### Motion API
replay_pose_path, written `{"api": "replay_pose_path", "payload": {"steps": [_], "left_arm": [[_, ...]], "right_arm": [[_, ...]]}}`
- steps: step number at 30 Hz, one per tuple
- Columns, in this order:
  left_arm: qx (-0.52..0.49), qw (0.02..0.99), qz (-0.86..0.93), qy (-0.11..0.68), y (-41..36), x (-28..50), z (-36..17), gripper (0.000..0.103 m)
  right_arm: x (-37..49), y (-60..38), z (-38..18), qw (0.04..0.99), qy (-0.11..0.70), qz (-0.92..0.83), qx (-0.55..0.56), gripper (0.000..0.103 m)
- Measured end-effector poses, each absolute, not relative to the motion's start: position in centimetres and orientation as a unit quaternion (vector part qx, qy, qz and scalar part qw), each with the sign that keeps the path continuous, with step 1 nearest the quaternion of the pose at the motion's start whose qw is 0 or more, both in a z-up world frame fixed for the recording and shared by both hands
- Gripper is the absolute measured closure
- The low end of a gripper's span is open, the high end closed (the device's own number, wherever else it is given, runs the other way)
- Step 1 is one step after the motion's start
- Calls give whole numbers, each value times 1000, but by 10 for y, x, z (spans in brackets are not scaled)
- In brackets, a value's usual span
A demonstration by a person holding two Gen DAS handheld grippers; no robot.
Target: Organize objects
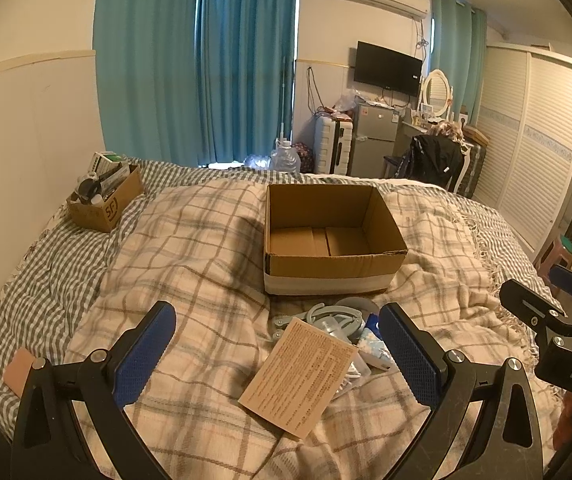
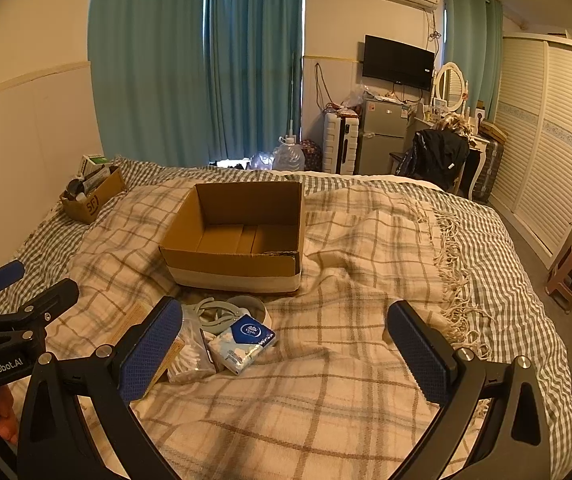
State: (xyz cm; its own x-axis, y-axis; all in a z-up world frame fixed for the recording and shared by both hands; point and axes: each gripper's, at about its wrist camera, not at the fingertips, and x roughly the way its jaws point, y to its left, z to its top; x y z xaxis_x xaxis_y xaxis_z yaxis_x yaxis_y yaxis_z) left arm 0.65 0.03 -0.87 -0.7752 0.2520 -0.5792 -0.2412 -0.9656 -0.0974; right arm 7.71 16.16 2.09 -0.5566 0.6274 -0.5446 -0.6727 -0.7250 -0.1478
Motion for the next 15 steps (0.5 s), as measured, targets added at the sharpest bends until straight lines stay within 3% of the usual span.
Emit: {"api": "replay_pose_path", "payload": {"steps": [15], "left_arm": [[-346,154,925,-10,-4,0,-26,0]], "right_arm": [[75,165,11,386,46,870,-304,0]]}}
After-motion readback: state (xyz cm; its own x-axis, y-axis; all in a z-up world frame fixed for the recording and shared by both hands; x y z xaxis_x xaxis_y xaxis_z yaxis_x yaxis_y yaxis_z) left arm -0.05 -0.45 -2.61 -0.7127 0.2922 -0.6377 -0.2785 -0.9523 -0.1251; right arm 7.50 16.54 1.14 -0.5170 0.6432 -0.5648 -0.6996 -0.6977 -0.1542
